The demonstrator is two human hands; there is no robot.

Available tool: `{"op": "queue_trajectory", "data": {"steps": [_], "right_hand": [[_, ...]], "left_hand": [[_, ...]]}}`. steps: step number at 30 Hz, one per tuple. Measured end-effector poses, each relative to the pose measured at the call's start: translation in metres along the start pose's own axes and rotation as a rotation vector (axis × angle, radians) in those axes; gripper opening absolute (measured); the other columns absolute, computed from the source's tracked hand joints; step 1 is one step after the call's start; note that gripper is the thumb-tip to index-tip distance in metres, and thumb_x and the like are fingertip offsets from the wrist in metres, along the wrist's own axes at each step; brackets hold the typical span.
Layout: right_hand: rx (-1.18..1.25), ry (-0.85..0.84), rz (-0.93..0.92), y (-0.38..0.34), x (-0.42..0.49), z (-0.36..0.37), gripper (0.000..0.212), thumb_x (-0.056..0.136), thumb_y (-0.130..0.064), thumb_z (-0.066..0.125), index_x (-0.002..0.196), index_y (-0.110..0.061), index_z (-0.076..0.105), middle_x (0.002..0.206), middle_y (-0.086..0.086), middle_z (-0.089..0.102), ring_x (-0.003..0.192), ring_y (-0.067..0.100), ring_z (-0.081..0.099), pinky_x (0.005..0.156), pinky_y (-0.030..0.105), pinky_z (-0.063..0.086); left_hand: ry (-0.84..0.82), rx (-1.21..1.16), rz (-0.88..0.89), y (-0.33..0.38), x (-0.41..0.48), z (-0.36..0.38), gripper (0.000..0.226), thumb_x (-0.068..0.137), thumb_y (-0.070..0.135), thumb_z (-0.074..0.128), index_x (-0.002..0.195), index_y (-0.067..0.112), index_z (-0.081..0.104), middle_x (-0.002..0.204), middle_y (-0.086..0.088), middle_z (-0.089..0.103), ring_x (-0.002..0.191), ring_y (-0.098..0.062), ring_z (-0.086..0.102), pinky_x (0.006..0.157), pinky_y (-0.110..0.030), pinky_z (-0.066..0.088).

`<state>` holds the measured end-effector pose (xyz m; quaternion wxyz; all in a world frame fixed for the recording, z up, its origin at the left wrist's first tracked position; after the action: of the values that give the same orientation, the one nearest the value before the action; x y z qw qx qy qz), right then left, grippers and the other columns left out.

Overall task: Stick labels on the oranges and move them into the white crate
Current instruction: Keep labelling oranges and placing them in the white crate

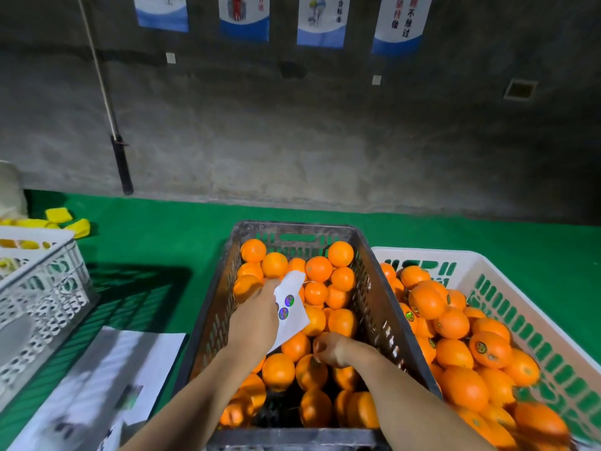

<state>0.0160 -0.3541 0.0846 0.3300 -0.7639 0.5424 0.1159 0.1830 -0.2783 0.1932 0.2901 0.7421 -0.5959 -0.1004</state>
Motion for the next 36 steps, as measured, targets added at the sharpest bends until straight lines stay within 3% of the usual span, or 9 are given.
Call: {"op": "queue_trajectory", "data": {"steps": [7, 11, 14, 18, 21, 26, 28, 31, 36], "right_hand": [[-0.082, 0.055, 0.020, 0.006, 0.011, 0.005, 0.014, 0.096, -0.025, 0.062, 0.083, -0.025, 0.056, 0.107, 0.008, 0.064, 0.103, 0.026, 0.059, 0.085, 0.031, 0.044], [-0.186, 0.058, 0.003, 0.003, 0.011, -0.001, 0.026, 0.094, -0.032, 0.065, 0.116, -0.018, 0.065, 0.123, 0.010, 0.065, 0.116, 0.031, 0.059, 0.094, 0.037, 0.047], [-0.190, 0.036, 0.002, 0.003, 0.012, 0.003, 0.015, 0.092, -0.030, 0.065, 0.107, -0.027, 0.066, 0.120, 0.006, 0.064, 0.120, 0.030, 0.059, 0.097, 0.038, 0.048], [-0.386, -0.052, -0.015, 0.005, 0.013, 0.015, 0.054, 0.084, -0.038, 0.071, 0.133, -0.022, 0.055, 0.138, 0.007, 0.050, 0.130, 0.033, 0.047, 0.105, 0.045, 0.040], [-0.663, -0.049, -0.004, -0.004, 0.011, 0.018, 0.069, 0.087, -0.045, 0.065, 0.147, -0.021, 0.041, 0.155, 0.013, 0.026, 0.144, 0.039, 0.023, 0.117, 0.055, 0.021], [-0.687, 0.021, -0.084, -0.014, 0.006, 0.008, 0.072, 0.080, -0.049, 0.073, 0.138, -0.012, 0.052, 0.149, 0.011, 0.035, 0.140, 0.034, 0.027, 0.118, 0.054, 0.019], [-0.602, 0.078, -0.114, -0.021, 0.001, -0.001, 0.064, 0.074, -0.054, 0.076, 0.121, -0.014, 0.060, 0.132, 0.010, 0.053, 0.128, 0.032, 0.045, 0.111, 0.049, 0.033], [-0.197, 0.230, -0.128, -0.024, -0.010, -0.022, 0.058, 0.062, -0.059, 0.074, 0.099, -0.021, 0.050, 0.088, 0.001, 0.060, 0.084, 0.025, 0.060, 0.067, 0.037, 0.047], [0.603, 0.278, -0.231, -0.035, -0.031, -0.049, 0.063, 0.060, -0.043, 0.077, 0.102, -0.044, 0.029, 0.087, 0.000, 0.053, 0.063, 0.009, 0.055, 0.051, 0.029, 0.045]], "left_hand": [[0.001, 0.128, 0.047, 0.000, 0.007, 0.013, 0.052, 0.097, 0.015, 0.049, 0.145, 0.031, 0.035, 0.113, -0.001, 0.064, 0.082, -0.023, 0.059, 0.049, -0.029, 0.029], [-0.006, 0.170, 0.054, -0.002, 0.010, 0.018, 0.057, 0.094, 0.012, 0.054, 0.144, 0.032, 0.035, 0.115, 0.001, 0.063, 0.085, -0.022, 0.062, 0.043, -0.023, 0.021], [0.008, 0.172, 0.063, -0.003, 0.010, 0.018, 0.058, 0.093, 0.011, 0.056, 0.144, 0.031, 0.035, 0.121, 0.001, 0.061, 0.096, -0.023, 0.063, 0.050, -0.025, 0.032], [0.003, 0.189, 0.091, 0.000, 0.007, 0.015, 0.057, 0.092, 0.009, 0.056, 0.142, 0.030, 0.038, 0.122, -0.001, 0.054, 0.099, -0.024, 0.059, 0.059, -0.029, 0.038], [0.003, 0.156, 0.072, -0.002, 0.004, 0.011, 0.043, 0.091, 0.004, 0.051, 0.127, 0.028, 0.047, 0.117, -0.003, 0.051, 0.079, -0.022, 0.052, 0.055, -0.026, 0.034], [-0.031, 0.147, 0.018, -0.007, 0.001, 0.009, 0.051, 0.092, 0.001, 0.050, 0.135, 0.028, 0.044, 0.123, -0.004, 0.047, 0.082, -0.025, 0.055, 0.052, -0.023, 0.032], [-0.011, 0.140, 0.001, -0.008, 0.000, 0.007, 0.054, 0.092, 0.001, 0.048, 0.138, 0.029, 0.045, 0.127, -0.003, 0.045, 0.087, -0.025, 0.058, 0.061, -0.025, 0.038], [0.114, 0.094, -0.074, -0.016, 0.002, -0.002, 0.059, 0.091, -0.003, 0.042, 0.141, 0.028, 0.049, 0.133, -0.003, 0.043, 0.090, -0.027, 0.061, 0.067, -0.028, 0.038], [0.161, -0.029, -0.151, -0.019, 0.009, 0.000, 0.053, 0.099, 0.004, 0.040, 0.151, 0.007, 0.030, 0.138, -0.013, 0.033, 0.096, -0.033, 0.058, 0.072, -0.032, 0.042]]}}
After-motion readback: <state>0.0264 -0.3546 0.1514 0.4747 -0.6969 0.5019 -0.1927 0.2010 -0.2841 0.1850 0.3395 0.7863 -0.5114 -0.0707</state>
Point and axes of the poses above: each hand's wrist, its own x-axis towards the middle knuckle, its own z-axis out of the palm, y = z × x, the point moved 5 cm from there along x, towards the middle knuckle
